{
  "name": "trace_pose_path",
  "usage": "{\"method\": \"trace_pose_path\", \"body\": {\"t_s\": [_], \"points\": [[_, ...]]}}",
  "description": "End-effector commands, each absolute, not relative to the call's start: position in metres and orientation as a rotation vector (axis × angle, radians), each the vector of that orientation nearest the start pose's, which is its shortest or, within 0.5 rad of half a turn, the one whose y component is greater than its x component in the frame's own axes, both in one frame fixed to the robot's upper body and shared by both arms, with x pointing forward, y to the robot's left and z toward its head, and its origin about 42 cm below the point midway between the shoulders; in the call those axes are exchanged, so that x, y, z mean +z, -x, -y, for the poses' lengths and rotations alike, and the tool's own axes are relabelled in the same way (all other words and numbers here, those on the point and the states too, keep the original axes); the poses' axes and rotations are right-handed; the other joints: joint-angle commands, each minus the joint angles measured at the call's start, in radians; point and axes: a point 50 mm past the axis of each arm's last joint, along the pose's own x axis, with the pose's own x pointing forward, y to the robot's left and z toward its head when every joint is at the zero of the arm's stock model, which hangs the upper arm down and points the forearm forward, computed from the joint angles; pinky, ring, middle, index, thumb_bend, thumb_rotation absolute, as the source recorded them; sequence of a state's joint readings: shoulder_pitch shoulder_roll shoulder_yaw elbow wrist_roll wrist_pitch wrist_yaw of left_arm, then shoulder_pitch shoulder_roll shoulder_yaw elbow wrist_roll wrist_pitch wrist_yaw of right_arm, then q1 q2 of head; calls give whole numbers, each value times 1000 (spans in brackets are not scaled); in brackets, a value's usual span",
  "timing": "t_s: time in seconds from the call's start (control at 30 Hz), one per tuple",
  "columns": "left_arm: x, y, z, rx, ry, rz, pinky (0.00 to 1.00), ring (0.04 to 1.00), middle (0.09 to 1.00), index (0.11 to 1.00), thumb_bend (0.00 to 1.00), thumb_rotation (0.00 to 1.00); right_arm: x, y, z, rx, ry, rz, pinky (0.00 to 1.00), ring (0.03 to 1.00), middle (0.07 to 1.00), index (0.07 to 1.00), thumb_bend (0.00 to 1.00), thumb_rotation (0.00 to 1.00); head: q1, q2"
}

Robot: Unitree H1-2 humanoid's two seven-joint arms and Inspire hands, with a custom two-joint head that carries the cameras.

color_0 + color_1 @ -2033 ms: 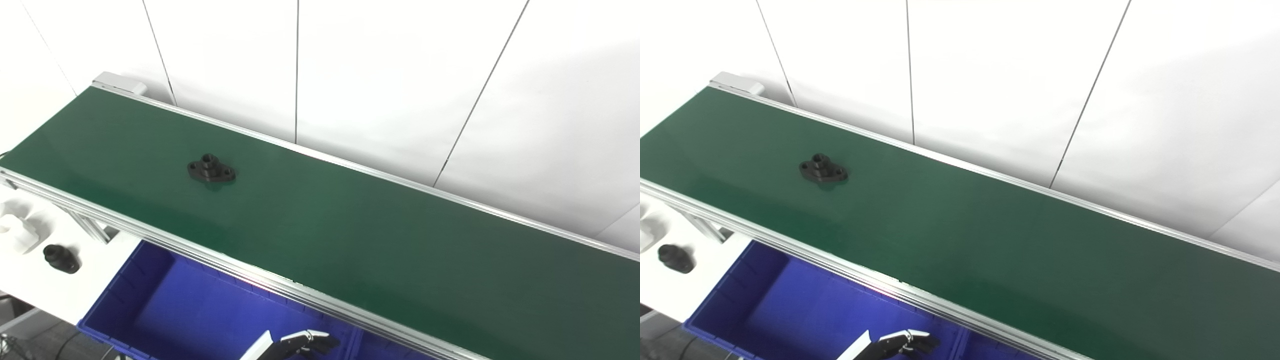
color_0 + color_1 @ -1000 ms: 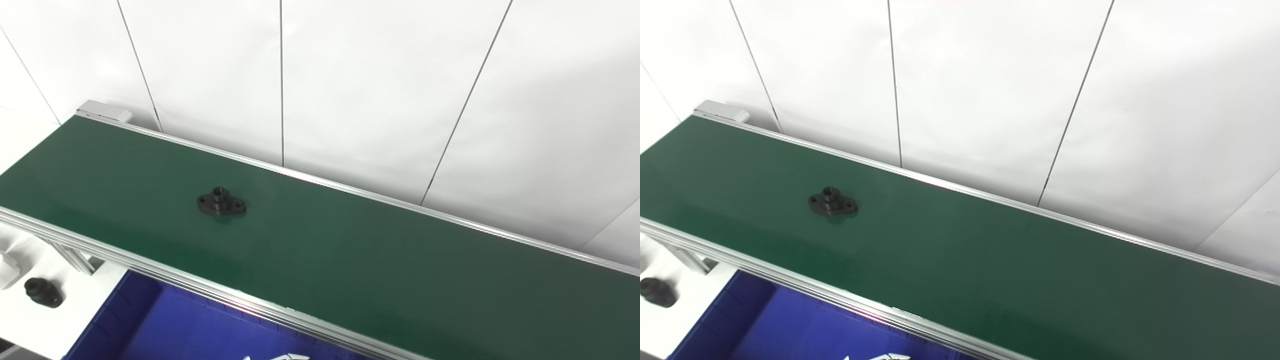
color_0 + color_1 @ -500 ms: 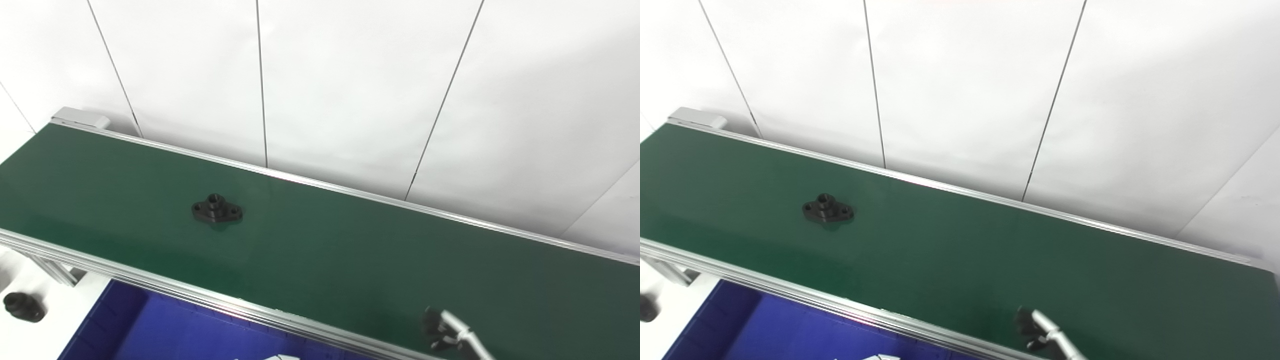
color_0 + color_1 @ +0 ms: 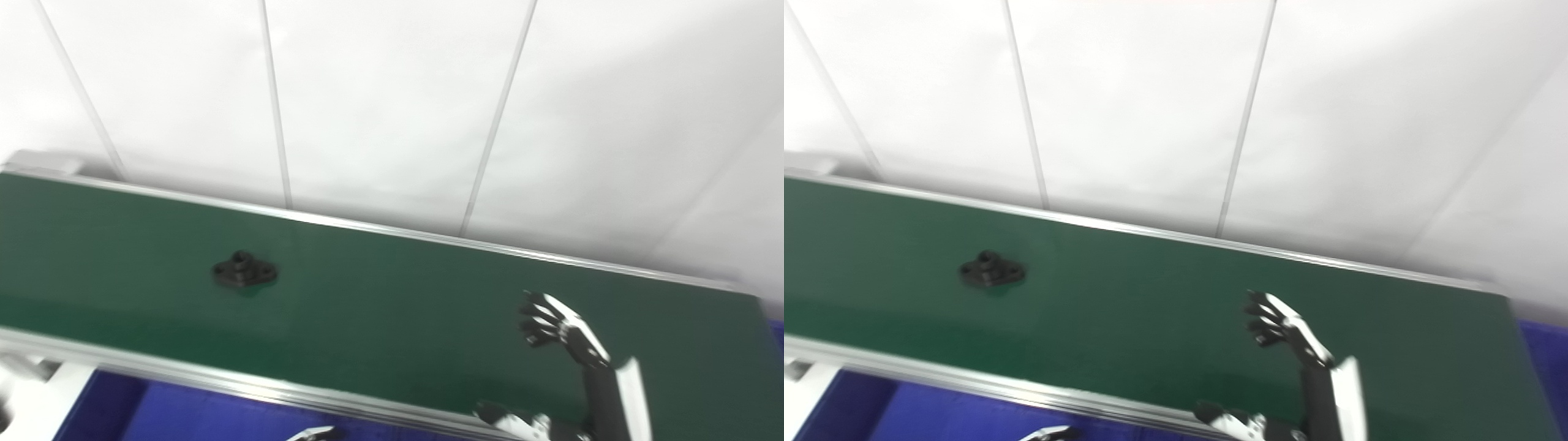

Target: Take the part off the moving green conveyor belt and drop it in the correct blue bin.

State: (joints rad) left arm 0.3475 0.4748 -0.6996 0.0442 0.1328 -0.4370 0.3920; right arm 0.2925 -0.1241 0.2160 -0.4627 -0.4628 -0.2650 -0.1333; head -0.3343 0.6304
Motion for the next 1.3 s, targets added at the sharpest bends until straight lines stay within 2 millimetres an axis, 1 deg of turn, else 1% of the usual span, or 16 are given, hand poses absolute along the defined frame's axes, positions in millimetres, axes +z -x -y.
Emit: {"method": "trace_pose_path", "body": {"t_s": [0.0, 0.07, 0.2, 0.3, 0.33, 0.43, 0.57, 0.63, 0.73, 0.8, 0.97, 1.0, 1.1, 1.27], "points": [[31, -86, -227, -388, -276, 10, 628, 767, 833, 797, 828, 281, 183, -178, 195, 58, 480, 516, 568, 665, 739, 777, 791, 255, 1, 6], [33, -87, -228, -387, -264, 5, 623, 768, 834, 799, 839, 291, 186, -183, 195, 48, 500, 505, 592, 674, 741, 785, 773, 230, 3, 11], [36, -87, -230, -400, -247, -1, 654, 791, 845, 811, 830, 276, 189, -192, 197, 37, 521, 458, 603, 671, 749, 801, 767, 223, 4, 33], [36, -89, -231, -399, -247, 3, 659, 790, 844, 811, 824, 262, 189, -202, 197, 47, 532, 433, 608, 681, 758, 809, 766, 220, 1, 39], [37, -90, -231, -399, -249, 4, 653, 786, 841, 810, 821, 253, 189, -207, 198, 59, 546, 430, 602, 684, 761, 813, 768, 230, 0, 48], [37, -91, -230, -401, -244, 6, 674, 793, 842, 814, 814, 233, 189, -220, 200, 88, 586, 426, 596, 693, 773, 822, 756, 251, 2, 54], [39, -92, -228, -393, -241, 15, 674, 792, 838, 814, 811, 219, 193, -241, 201, 149, 629, 374, 606, 701, 788, 836, 763, 263, 0, 70], [39, -93, -227, -392, -234, 15, 683, 796, 838, 816, 806, 207, 196, -252, 200, 175, 651, 363, 618, 712, 790, 836, 777, 252, -1, 73], [39, -93, -227, -395, -238, 17, 717, 808, 840, 818, 791, 199, 199, -270, 199, 212, 685, 348, 625, 718, 791, 836, 792, 261, 0, 76], [39, -93, -227, -395, -242, 19, 709, 806, 839, 818, 785, 202, 200, -277, 198, 225, 701, 344, 627, 718, 792, 835, 800, 268, 4, 77], [41, -91, -228, -412, -223, 10, 708, 812, 843, 821, 785, 200, 205, -301, 189, 265, 733, 331, 623, 720, 795, 835, 814, 263, 23, 90], [42, -91, -228, -417, -222, 10, 712, 811, 842, 820, 797, 218, 207, -305, 187, 273, 740, 333, 622, 723, 796, 839, 816, 266, 23, 90], [42, -91, -229, -429, -217, 8, 725, 810, 840, 816, 826, 250, 211, -315, 179, 294, 764, 344, 625, 729, 799, 842, 819, 281, 29, 93], [44, -92, -229, -444, -206, 10, 707, 797, 832, 807, 845, 248, 220, -328, 165, 329, 797, 372, 645, 737, 802, 846, 817, 283, 43, 97]]}}
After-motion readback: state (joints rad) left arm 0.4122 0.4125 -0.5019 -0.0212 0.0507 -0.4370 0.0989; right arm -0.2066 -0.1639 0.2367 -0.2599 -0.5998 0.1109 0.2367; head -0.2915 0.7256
